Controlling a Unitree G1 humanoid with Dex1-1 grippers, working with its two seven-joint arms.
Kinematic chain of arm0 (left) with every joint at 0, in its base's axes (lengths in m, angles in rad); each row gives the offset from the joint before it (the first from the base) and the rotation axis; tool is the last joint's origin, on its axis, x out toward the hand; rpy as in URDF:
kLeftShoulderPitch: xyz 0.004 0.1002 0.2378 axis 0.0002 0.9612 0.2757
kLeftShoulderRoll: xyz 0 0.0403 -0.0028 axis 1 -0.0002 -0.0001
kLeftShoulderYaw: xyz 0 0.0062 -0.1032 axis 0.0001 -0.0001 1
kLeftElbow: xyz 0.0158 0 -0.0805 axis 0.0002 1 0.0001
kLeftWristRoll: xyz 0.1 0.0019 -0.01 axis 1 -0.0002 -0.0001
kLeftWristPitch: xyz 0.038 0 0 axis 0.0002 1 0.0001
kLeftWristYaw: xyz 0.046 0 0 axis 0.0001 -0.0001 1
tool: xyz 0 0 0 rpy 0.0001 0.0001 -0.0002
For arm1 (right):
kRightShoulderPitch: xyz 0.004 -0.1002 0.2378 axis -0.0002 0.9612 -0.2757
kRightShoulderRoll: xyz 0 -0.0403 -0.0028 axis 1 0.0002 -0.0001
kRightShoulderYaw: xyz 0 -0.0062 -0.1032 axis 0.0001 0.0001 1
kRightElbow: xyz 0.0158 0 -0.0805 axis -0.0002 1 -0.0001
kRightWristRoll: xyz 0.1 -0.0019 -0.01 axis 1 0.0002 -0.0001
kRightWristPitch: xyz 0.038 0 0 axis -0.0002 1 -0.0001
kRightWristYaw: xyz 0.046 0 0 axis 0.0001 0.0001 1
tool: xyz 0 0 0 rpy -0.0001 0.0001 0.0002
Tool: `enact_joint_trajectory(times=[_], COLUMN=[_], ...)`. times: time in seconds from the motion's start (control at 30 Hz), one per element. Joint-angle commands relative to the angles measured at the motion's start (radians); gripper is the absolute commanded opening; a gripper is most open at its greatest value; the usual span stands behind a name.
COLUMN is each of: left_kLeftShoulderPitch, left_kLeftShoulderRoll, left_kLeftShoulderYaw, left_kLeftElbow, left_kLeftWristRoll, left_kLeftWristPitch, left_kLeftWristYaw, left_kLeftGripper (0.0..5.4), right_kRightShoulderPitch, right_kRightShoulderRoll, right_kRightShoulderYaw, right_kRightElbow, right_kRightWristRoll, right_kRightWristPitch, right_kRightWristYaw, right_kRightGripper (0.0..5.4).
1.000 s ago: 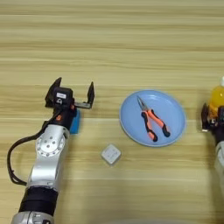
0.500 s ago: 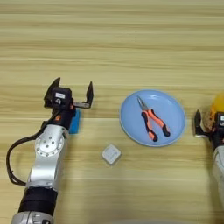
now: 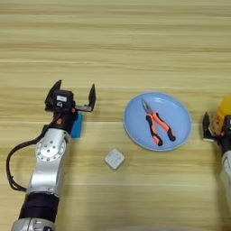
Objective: Move the objects on the table
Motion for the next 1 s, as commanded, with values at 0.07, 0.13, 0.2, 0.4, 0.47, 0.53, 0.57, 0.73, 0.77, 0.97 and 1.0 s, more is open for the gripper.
enact_joint_trajectory(times=[0.07,0.13,0.2,0.4,0.47,0.53,0.57,0.73,0.77,0.97,1.0], left_kLeftShoulderPitch=[0.003,0.006,0.008,0.012,0.012,0.010,0.009,0.005,0.004,0.001,0.000], left_kLeftShoulderRoll=[-0.003,-0.006,-0.008,-0.015,-0.016,-0.017,-0.018,-0.019,-0.020,-0.019,-0.019], left_kLeftShoulderYaw=[-0.004,-0.005,-0.006,-0.011,-0.012,-0.014,-0.014,-0.018,-0.019,-0.020,-0.020], left_kLeftElbow=[-0.011,-0.016,-0.021,-0.029,-0.029,-0.027,-0.026,-0.022,-0.022,-0.019,-0.017], left_kLeftWristRoll=[-0.003,-0.002,-0.001,0.003,0.005,0.006,0.006,0.007,0.008,0.009,0.009], left_kLeftWristPitch=[0.005,0.008,0.010,0.015,0.016,0.016,0.017,0.016,0.016,0.016,0.016], left_kLeftWristYaw=[-0.003,-0.002,-0.001,0.003,0.007,0.009,0.010,0.014,0.015,0.018,0.019], left_kLeftGripper=[5.40,5.40,5.40,5.40,5.40,5.40,5.40,5.40,5.40,5.40,5.40], right_kRightShoulderPitch=[0.126,0.189,0.240,0.385,0.443,0.481,0.492,0.519,0.512,0.393,0.368], right_kRightShoulderRoll=[0.031,0.039,0.044,0.054,0.060,0.065,0.067,0.058,0.048,0.005,0.005], right_kRightShoulderYaw=[0.037,0.060,0.081,0.122,0.154,0.188,0.202,0.320,0.336,0.379,0.378], right_kRightElbow=[-0.177,-0.265,-0.338,-0.559,-0.633,-0.687,-0.705,-0.774,-0.785,-0.827,-0.818], right_kRightWristRoll=[0.014,0.019,0.012,0.020,0.018,0.017,0.017,-0.027,-0.047,-0.117,-0.118], right_kRightWristPitch=[0.078,0.131,0.178,0.314,0.348,0.377,0.390,0.390,0.375,0.381,0.386], right_kRightWristYaw=[0.033,0.050,0.058,0.082,0.093,0.104,0.107,0.135,0.141,0.170,0.171], right_kRightGripper=[5.38,5.38,5.38,5.38,5.38,5.38,5.38,5.38,5.38,5.38,5.38])
